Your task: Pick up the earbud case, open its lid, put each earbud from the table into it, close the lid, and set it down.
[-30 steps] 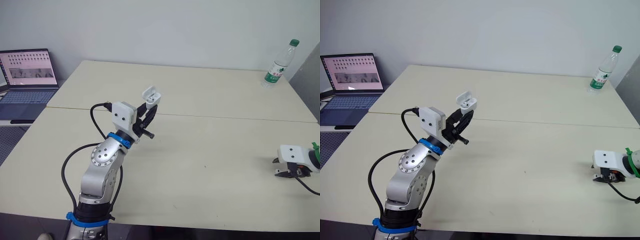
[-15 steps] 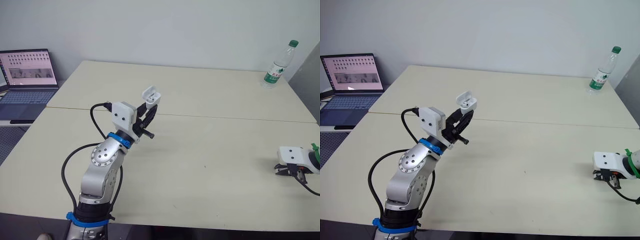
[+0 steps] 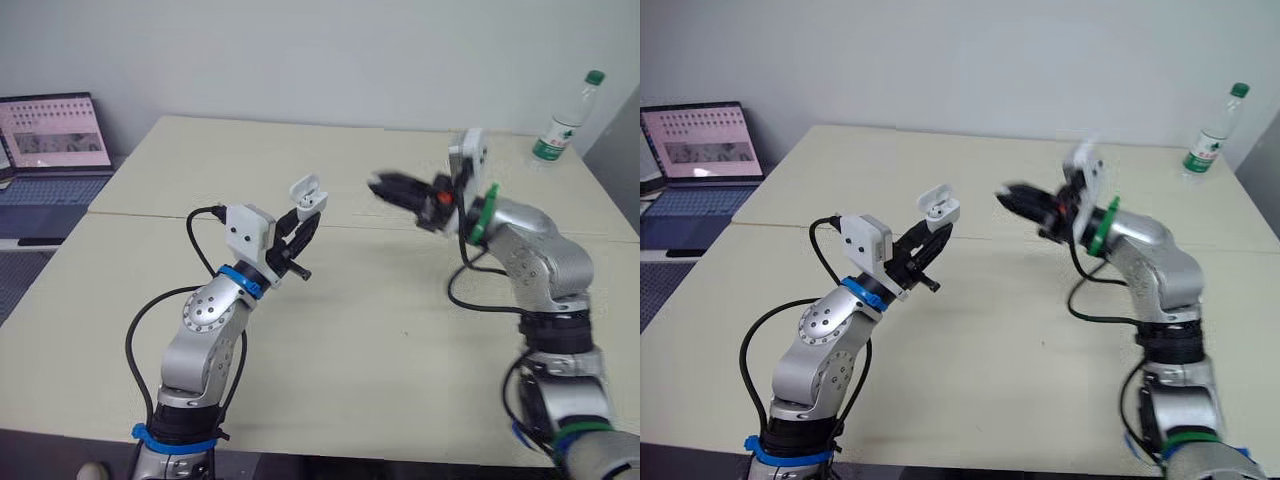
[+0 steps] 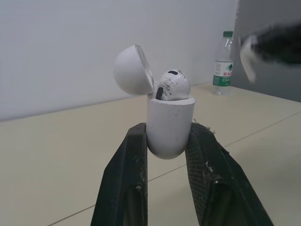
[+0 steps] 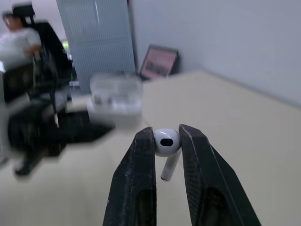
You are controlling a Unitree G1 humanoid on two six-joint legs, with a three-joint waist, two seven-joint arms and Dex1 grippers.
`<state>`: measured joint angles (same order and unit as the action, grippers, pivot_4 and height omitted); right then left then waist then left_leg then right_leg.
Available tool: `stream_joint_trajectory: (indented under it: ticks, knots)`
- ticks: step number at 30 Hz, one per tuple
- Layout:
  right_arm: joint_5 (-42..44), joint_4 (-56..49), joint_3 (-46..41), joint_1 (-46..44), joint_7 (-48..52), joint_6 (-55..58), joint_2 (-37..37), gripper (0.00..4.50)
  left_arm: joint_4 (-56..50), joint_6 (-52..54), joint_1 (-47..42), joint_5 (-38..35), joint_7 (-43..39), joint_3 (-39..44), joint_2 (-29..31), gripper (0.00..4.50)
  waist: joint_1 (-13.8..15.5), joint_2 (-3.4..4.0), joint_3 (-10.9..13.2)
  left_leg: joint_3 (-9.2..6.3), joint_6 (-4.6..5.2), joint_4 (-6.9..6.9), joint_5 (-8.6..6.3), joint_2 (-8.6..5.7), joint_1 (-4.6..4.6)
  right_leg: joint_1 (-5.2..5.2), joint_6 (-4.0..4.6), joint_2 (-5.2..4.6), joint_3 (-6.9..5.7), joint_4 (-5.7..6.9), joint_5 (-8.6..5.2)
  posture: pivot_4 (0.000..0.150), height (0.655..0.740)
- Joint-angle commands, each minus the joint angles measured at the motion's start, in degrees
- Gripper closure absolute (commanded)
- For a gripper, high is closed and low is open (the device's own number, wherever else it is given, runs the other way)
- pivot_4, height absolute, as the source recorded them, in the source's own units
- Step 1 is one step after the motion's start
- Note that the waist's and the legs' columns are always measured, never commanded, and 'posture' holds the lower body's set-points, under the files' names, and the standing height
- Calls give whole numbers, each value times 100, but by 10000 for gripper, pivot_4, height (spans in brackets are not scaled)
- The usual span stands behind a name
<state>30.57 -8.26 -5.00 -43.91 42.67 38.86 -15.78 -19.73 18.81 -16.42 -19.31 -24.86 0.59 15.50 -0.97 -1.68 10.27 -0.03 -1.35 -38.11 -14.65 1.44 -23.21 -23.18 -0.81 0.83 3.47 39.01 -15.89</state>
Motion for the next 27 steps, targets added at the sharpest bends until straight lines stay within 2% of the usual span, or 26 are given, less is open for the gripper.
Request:
stream_joint_trajectory:
  ticks: [1,9,27]
  knots:
    - [269,-357,-196,-145,-806,97,426,41188,-318,143,-120,-264,-83,42,19,37490,56,-1,0,0,1,-3,0,-5,-12,-6,-3,-8,-1,-4,3,1500,7400]
    - [59,-329,282,71,-1027,-354,816,41188,-411,464,-357,-518,-117,63,70,37490,52,0,0,8,5,-7,0,-1,-13,-14,-11,-5,-2,-1,9,1500,7400]
    - [-479,-12,798,280,-930,-993,578,41188,-564,600,-427,-668,-98,23,77,37490,-72,0,0,17,5,-3,1,8,-5,-14,-9,10,10,1,9,1500,7400]
